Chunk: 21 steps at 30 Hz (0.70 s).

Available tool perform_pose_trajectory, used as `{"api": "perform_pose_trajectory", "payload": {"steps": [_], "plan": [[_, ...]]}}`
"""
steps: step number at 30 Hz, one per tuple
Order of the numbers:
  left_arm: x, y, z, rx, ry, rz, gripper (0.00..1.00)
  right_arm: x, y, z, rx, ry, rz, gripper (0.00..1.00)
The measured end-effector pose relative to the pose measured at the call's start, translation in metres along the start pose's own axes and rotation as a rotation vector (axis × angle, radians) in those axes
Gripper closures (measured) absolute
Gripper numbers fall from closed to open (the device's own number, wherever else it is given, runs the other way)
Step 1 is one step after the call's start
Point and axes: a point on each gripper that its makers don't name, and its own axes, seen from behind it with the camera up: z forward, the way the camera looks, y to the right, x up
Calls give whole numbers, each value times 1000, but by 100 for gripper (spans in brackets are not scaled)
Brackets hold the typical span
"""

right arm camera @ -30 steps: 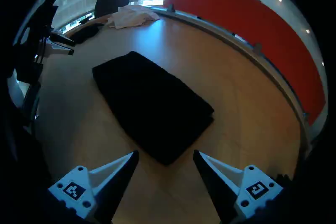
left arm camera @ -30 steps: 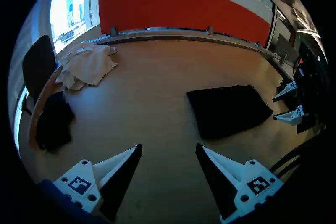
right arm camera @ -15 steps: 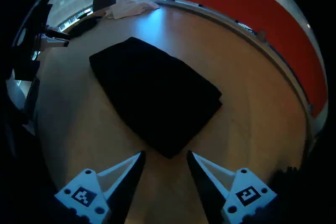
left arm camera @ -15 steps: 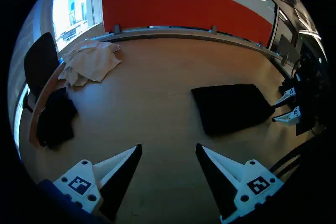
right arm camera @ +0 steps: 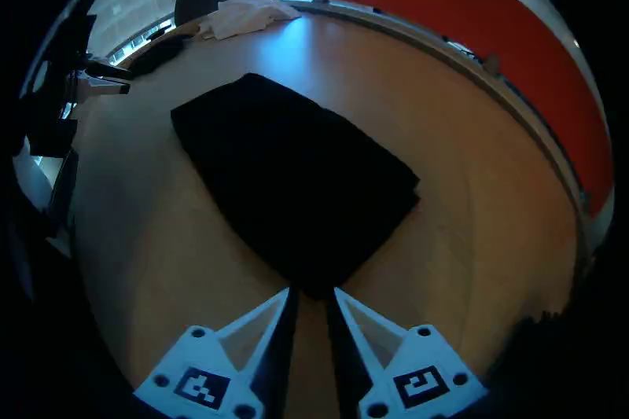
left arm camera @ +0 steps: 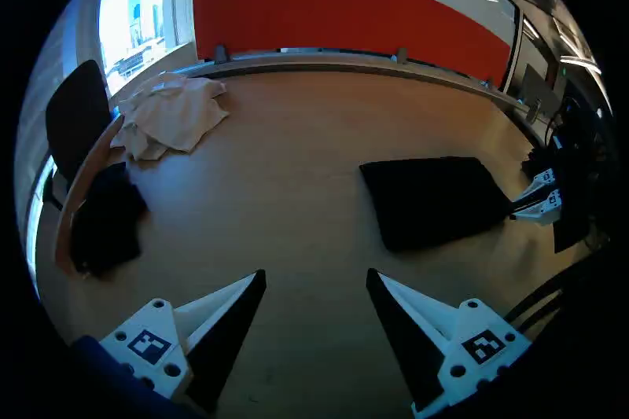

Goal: Fold towel

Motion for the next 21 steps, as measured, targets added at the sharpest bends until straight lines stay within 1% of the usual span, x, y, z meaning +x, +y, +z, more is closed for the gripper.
{"api": "perform_pose_trajectory", "payload": {"steps": [3, 7, 15, 21], "plan": [[0, 0, 0, 1, 1, -1, 5, 0, -1, 0, 6, -2, 1, 87], [1, 0, 0, 1, 2, -1, 5, 2, 0, -2, 3, 2, -4, 95], [1, 0, -1, 1, 2, -1, 5, 8, 7, -6, -30, 23, -42, 95], [2, -2, -2, 4, 6, -2, 5, 18, 10, -8, -40, 45, -51, 95]]}}
